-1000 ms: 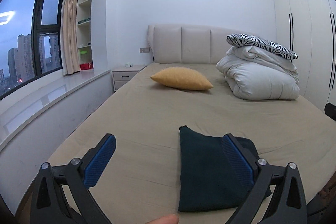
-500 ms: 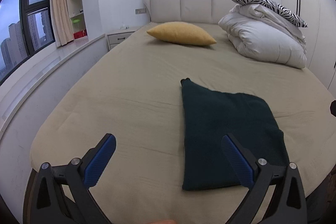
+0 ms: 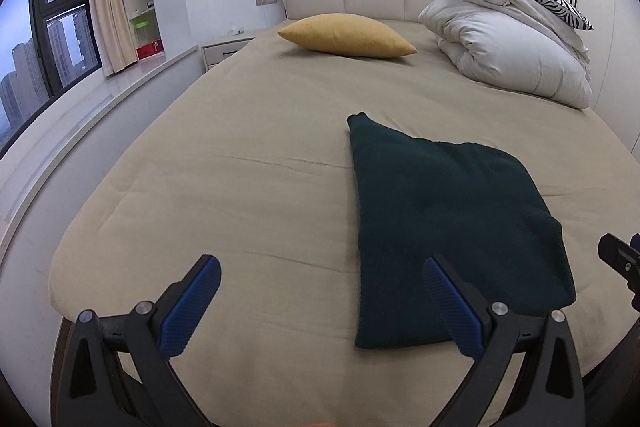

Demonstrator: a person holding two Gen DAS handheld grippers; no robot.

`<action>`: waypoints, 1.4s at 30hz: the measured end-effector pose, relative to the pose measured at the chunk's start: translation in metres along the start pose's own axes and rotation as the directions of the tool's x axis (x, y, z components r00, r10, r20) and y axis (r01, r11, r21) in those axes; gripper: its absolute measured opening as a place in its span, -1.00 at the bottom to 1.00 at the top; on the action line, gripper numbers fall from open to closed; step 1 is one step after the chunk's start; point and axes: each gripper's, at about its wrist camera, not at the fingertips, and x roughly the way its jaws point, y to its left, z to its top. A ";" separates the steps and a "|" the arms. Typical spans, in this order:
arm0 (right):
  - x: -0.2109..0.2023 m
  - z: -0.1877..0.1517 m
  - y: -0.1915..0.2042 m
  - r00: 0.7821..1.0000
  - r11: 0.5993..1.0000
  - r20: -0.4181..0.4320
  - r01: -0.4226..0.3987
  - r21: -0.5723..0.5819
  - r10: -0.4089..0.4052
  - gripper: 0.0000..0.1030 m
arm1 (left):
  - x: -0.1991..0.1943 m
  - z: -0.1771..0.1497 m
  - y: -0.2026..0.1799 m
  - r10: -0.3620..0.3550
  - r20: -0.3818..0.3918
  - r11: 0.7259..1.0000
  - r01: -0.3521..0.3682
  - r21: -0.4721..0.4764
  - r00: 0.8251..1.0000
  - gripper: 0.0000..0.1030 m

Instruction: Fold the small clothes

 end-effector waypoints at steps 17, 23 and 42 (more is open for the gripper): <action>0.019 -0.008 0.011 0.999 0.999 -0.048 0.006 -0.047 -0.008 1.00 | 0.014 -0.007 -0.001 0.005 -0.034 1.000 -0.005 0.002 0.999 1.00; 0.014 -0.008 0.017 0.999 0.999 -0.045 0.006 -0.049 -0.008 0.99 | 0.014 -0.007 -0.001 0.005 -0.034 1.000 -0.005 0.002 0.999 1.00; 0.013 -0.008 0.020 0.999 0.999 -0.046 0.005 -0.046 -0.007 1.00 | 0.014 -0.007 0.000 0.005 -0.034 1.000 -0.004 0.003 0.999 1.00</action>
